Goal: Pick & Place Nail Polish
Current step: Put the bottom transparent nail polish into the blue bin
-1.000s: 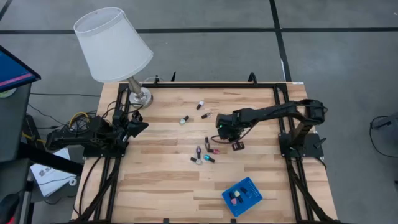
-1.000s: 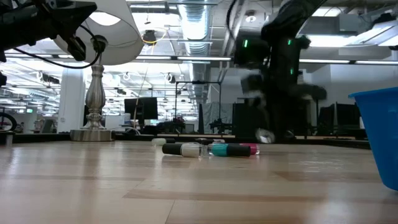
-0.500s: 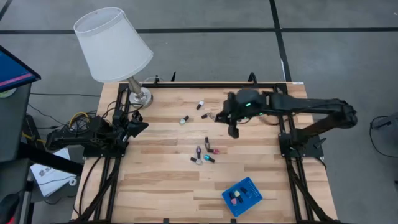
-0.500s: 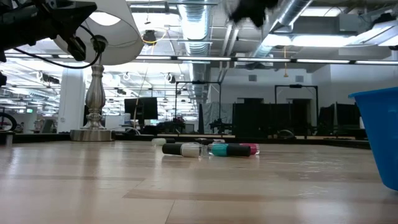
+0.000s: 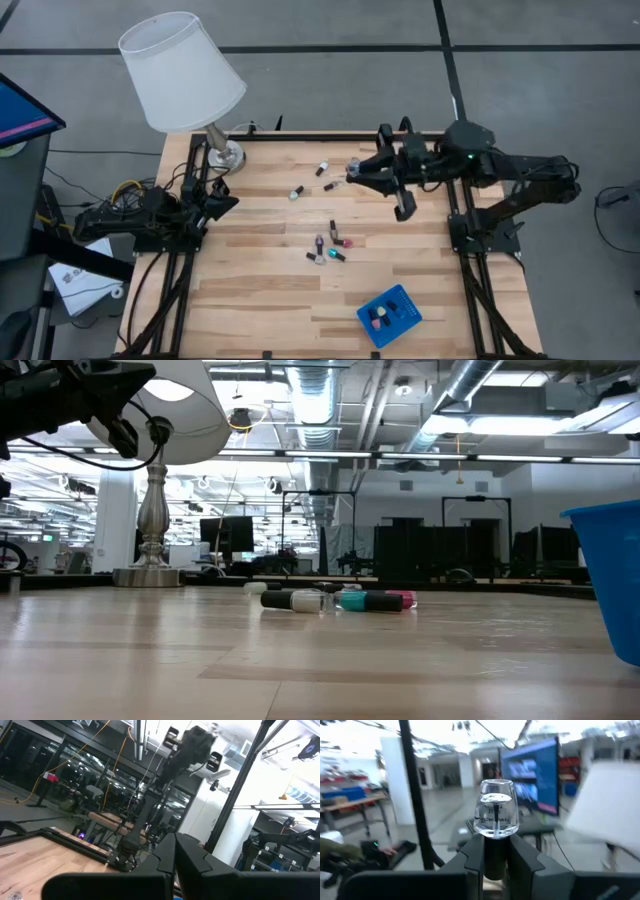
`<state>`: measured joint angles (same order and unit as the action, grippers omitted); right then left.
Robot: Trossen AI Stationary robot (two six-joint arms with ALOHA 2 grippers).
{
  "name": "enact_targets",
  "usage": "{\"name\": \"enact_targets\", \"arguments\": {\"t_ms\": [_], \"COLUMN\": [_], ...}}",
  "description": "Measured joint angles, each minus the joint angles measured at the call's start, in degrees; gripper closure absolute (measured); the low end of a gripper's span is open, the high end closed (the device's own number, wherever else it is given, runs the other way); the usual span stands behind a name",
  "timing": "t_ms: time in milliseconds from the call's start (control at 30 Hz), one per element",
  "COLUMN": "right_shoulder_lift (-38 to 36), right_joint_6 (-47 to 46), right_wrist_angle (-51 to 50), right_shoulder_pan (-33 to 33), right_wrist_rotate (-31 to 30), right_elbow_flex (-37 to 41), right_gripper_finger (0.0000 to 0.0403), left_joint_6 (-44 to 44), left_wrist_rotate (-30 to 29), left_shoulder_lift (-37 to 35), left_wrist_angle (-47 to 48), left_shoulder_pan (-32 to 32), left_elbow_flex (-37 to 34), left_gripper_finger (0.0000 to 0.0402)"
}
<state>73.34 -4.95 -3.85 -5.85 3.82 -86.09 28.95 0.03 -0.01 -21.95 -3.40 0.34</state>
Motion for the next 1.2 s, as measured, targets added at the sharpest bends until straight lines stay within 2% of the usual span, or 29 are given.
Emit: {"name": "enact_targets", "arguments": {"t_ms": [367,500,667,767,867,1033,1200], "right_shoulder_lift": [6.1,10.0,16.6,20.6,24.2,30.7,36.3], "right_joint_6": [2.5,2.5,2.4,1.9,1.9,2.4,8.5], "right_wrist_angle": [15.8,17.2,17.3,13.7,5.6,-9.5,-20.7], "right_shoulder_pan": [-7.5,-9.7,-11.9,-13.0,-13.7,-13.9,-13.1], "right_wrist_rotate": [1.5,2.6,8.1,9.6,9.2,3.5,-1.3], "right_elbow_flex": [-5.3,-9.6,-17.6,-23.1,-28.9,-39.2,-48.9], "right_gripper_finger": [0.0358,0.0358,0.0358,0.0358,0.0358,0.0358,0.0358], "left_joint_6": [0.0,0.0,0.0,0.0,0.0,0.0,0.0], "left_wrist_rotate": [0.0,0.0,0.0,0.0,0.0,0.0,0.0], "left_shoulder_lift": [0.0,0.0,0.0,0.0,0.0,0.0,0.0], "left_wrist_angle": [0.0,0.0,0.0,0.0,0.0,0.0,-0.1], "left_shoulder_pan": [0.0,0.0,0.0,0.0,0.0,0.0,0.0], "left_elbow_flex": [0.0,0.0,0.0,0.0,0.0,0.0,0.0], "left_gripper_finger": [0.0401,0.0401,0.0401,0.0401,0.0401,0.0401,0.0401]}}
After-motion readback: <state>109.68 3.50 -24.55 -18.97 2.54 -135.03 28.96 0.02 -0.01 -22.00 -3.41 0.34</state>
